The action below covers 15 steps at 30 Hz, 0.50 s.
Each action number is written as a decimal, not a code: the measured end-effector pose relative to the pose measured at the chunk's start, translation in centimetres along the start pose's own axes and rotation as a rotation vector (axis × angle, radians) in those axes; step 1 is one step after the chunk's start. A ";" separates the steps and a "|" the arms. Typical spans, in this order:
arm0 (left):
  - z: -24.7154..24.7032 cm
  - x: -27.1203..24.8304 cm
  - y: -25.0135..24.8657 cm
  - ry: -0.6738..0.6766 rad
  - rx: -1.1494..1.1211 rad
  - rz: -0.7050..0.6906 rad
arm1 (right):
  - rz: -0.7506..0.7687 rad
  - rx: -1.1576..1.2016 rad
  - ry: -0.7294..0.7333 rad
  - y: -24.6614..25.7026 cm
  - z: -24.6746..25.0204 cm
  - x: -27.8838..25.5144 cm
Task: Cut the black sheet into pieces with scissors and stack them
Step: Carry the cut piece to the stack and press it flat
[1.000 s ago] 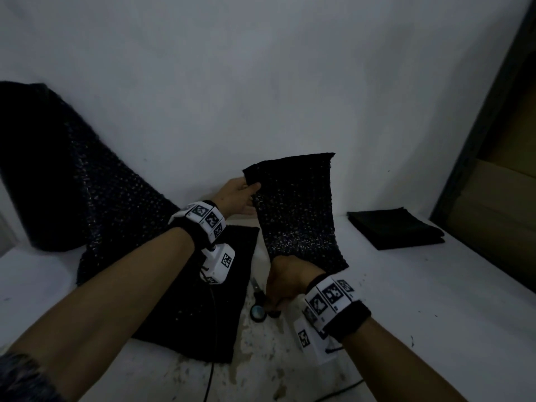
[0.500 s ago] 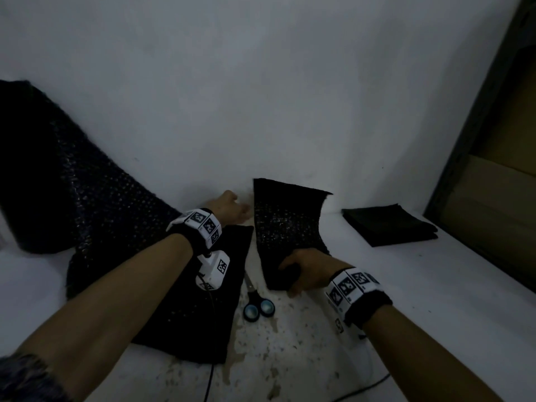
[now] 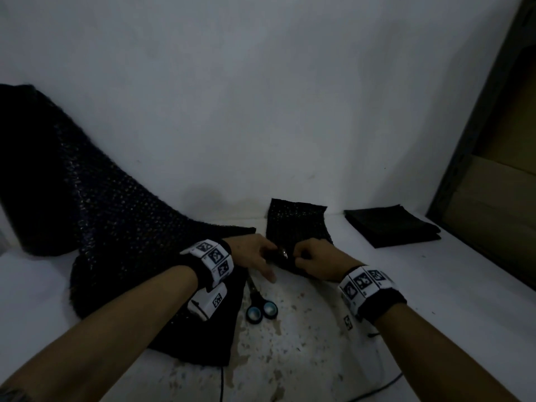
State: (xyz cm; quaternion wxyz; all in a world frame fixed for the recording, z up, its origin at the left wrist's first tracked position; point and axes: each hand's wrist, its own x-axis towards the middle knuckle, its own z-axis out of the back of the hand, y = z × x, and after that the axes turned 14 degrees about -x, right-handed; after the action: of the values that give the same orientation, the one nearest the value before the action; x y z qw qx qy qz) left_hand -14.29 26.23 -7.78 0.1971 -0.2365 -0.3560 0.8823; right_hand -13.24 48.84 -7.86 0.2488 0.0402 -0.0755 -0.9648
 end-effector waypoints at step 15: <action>0.0 -0.5 2.3 -0.286 -0.672 0.114 | -0.389 0.790 0.026 -3.0 2.4 -2.7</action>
State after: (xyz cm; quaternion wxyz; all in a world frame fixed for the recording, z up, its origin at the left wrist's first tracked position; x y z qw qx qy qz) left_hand -14.30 24.47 -9.35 0.0075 -0.1816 -0.6361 0.7499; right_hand -12.62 53.06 -5.89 0.0288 0.1579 -0.4264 -0.8902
